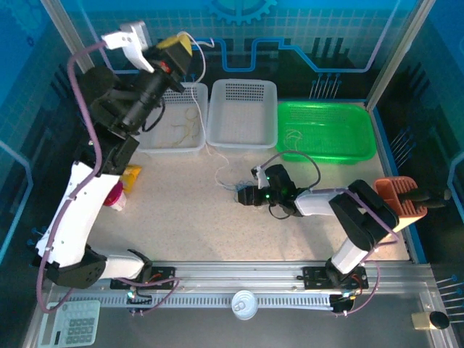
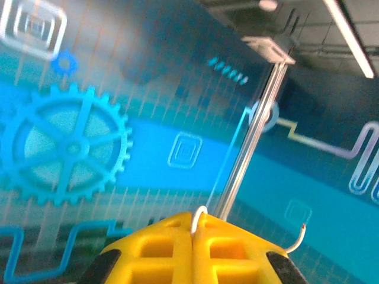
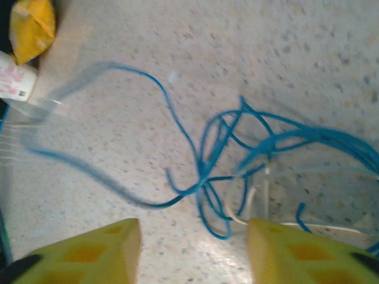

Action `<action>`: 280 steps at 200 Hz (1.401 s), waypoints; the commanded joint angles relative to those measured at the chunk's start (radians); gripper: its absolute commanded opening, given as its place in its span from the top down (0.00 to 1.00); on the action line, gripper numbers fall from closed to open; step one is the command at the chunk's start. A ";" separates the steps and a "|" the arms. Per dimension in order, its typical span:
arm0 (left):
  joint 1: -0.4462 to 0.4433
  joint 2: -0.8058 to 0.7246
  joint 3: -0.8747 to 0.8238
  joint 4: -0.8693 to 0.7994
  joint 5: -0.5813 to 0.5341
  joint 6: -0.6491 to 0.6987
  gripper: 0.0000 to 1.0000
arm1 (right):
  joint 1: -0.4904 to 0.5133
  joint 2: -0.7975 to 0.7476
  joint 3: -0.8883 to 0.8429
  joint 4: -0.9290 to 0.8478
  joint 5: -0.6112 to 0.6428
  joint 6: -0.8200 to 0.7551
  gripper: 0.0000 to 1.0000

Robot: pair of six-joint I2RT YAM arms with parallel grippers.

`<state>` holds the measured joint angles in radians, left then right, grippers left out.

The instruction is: Untangle the cables

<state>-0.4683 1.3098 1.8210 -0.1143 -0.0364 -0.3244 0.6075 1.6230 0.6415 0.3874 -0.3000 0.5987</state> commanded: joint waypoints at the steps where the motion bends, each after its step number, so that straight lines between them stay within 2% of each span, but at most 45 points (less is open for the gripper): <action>1: 0.006 -0.072 -0.114 0.110 0.034 -0.086 1.00 | -0.006 -0.126 0.069 -0.137 -0.015 -0.050 0.39; 34: 0.005 -0.117 -0.208 0.127 0.071 -0.142 1.00 | 0.001 -0.279 0.122 -0.268 0.005 -0.111 0.27; 64: 0.005 -0.130 -0.224 0.132 0.089 -0.168 1.00 | 0.020 -0.304 0.189 -0.322 0.029 -0.180 0.20; 129: 0.004 -0.122 -0.165 0.143 0.128 -0.225 1.00 | 0.039 -0.080 0.313 -0.262 0.093 -0.202 0.20; 194: 0.004 -0.123 -0.161 0.143 0.137 -0.242 1.00 | 0.044 0.116 0.461 -0.208 0.061 -0.178 0.21; 202: 0.003 -0.122 -0.161 0.144 0.138 -0.243 1.00 | 0.044 0.136 0.481 -0.207 0.052 -0.176 0.24; 210: 0.003 -0.121 -0.161 0.142 0.138 -0.244 1.00 | 0.044 0.155 0.499 -0.207 0.033 -0.172 0.34; 214: 0.003 -0.120 -0.163 0.142 0.138 -0.243 1.00 | 0.044 0.164 0.508 -0.205 0.022 -0.170 0.43; 228: 0.003 -0.119 -0.167 0.141 0.136 -0.242 1.00 | 0.046 0.178 0.531 -0.197 -0.028 -0.152 0.89; 233: 0.003 -0.118 -0.168 0.140 0.134 -0.240 1.00 | 0.050 0.173 0.533 -0.188 -0.052 -0.145 1.00; 254: 0.003 -0.118 -0.185 0.137 0.130 -0.232 1.00 | 0.072 0.099 0.499 -0.124 -0.134 -0.091 1.00; 280: 0.003 -0.116 -0.217 0.152 0.120 -0.230 1.00 | 0.070 0.008 0.445 0.055 -0.274 0.007 1.00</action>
<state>-0.4675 1.1976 1.6306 -0.0059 0.0841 -0.5514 0.6689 1.7390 1.1152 0.2573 -0.4023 0.5079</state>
